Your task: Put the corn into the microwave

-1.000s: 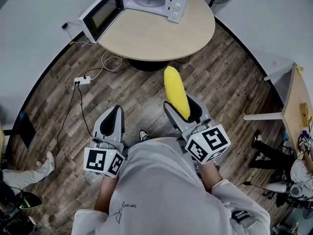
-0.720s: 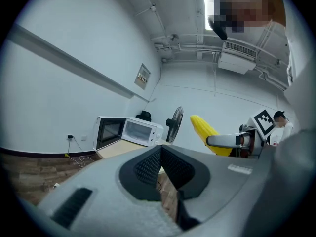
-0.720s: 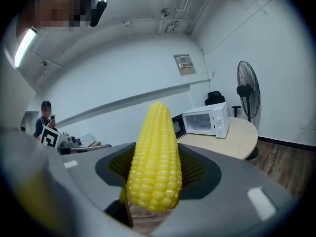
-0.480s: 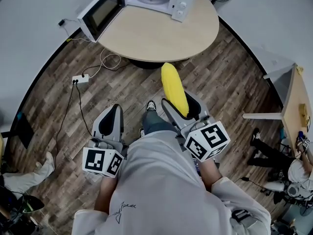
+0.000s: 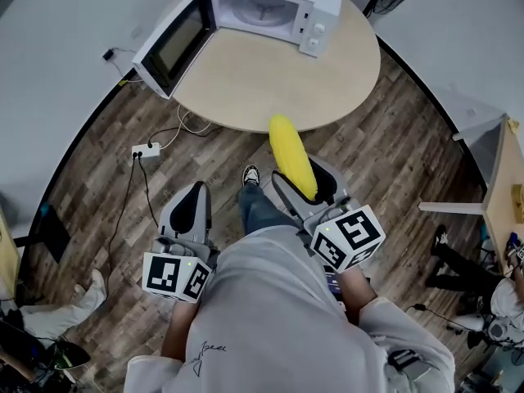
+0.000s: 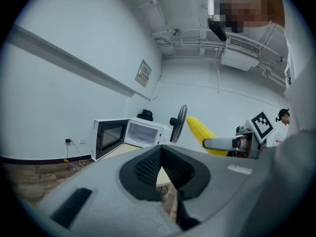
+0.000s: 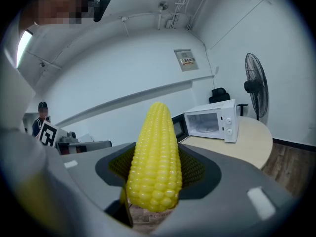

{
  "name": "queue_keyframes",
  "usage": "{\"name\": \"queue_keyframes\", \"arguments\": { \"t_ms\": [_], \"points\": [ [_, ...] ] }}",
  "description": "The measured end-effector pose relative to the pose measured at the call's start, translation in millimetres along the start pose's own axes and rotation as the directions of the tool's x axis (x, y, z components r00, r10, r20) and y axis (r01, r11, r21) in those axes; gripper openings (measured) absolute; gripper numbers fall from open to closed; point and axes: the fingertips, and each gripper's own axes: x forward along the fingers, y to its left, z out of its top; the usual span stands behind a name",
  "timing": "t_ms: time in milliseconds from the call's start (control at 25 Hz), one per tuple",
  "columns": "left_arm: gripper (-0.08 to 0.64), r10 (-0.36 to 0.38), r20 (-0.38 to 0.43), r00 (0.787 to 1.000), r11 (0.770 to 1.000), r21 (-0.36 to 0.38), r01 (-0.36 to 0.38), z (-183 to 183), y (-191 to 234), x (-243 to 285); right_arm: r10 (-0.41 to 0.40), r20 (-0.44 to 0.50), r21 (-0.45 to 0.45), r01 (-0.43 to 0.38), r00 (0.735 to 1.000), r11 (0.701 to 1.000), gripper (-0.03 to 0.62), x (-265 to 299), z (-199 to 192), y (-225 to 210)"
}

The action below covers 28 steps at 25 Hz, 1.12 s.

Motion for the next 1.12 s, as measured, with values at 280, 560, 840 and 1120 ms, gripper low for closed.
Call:
{"name": "queue_keyframes", "arguments": {
  "t_ms": [280, 560, 840, 1120],
  "points": [
    [-0.008, 0.01, 0.001, 1.0, 1.0, 0.007, -0.01, 28.7, 39.8, 55.8, 0.025, -0.01, 0.015, -0.025, 1.0, 1.0, 0.262, 63.7, 23.6, -25.8],
    [-0.008, -0.001, 0.005, 1.0, 1.0, 0.01, 0.001, 52.5, 63.8, 115.7, 0.021, -0.009, 0.017, -0.021, 1.0, 1.0, 0.262, 110.8, 53.8, -64.6],
    [-0.008, -0.004, -0.005, 1.0, 1.0, 0.015, 0.004, 67.7, 88.5, 165.7, 0.006, 0.012, 0.056, -0.006, 1.0, 0.998, 0.262, 151.8, 76.0, -104.1],
    [-0.008, -0.033, -0.021, 0.999, 0.999, 0.036, 0.034, 82.0, 97.0, 211.3, -0.024, 0.03, 0.068, 0.022, 0.999, 0.997, 0.262, 176.5, 89.7, -137.2]
  ]
}}
